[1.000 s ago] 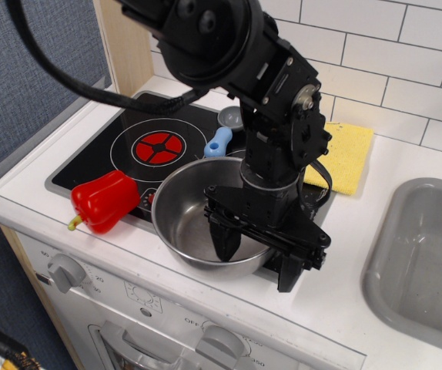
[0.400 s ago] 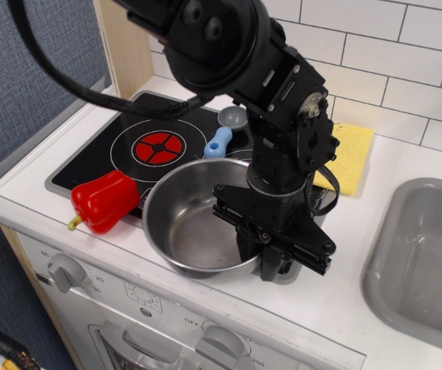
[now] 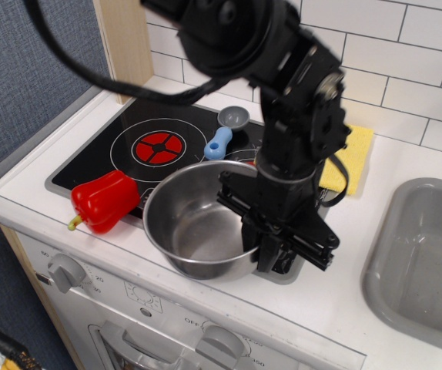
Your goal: Move the pan to the left edge of the stove top
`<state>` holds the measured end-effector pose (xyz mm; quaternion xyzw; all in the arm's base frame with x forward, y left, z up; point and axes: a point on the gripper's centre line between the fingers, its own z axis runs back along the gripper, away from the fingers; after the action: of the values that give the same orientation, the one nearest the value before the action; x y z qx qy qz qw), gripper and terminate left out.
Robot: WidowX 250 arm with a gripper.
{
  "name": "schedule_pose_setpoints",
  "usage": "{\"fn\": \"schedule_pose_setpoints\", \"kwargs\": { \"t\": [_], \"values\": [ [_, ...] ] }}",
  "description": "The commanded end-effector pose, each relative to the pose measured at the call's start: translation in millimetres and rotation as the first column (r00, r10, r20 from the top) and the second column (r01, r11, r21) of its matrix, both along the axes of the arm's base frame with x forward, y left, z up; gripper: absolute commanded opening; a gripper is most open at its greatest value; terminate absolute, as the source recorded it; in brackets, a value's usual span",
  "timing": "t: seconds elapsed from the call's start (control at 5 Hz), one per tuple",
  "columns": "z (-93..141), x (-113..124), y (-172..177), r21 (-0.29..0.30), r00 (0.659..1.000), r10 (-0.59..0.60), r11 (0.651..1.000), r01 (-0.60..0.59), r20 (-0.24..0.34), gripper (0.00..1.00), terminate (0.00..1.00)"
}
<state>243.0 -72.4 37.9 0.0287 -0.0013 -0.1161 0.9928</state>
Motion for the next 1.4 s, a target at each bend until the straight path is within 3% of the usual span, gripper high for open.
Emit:
{"fn": "schedule_pose_setpoints", "kwargs": {
  "t": [0.0,0.4,0.8,1.2],
  "values": [
    [92,36,40,-0.034,0.986,0.109,0.994,-0.106,0.122,0.00,0.00],
    [73,59,136,0.004,0.940,0.335,0.942,-0.336,0.072,0.00,0.00],
    [41,82,172,0.054,0.920,0.391,0.919,-0.392,0.017,0.00,0.00],
    [29,92,200,0.094,0.906,0.423,0.903,-0.420,-0.014,0.00,0.00]
  ]
}}
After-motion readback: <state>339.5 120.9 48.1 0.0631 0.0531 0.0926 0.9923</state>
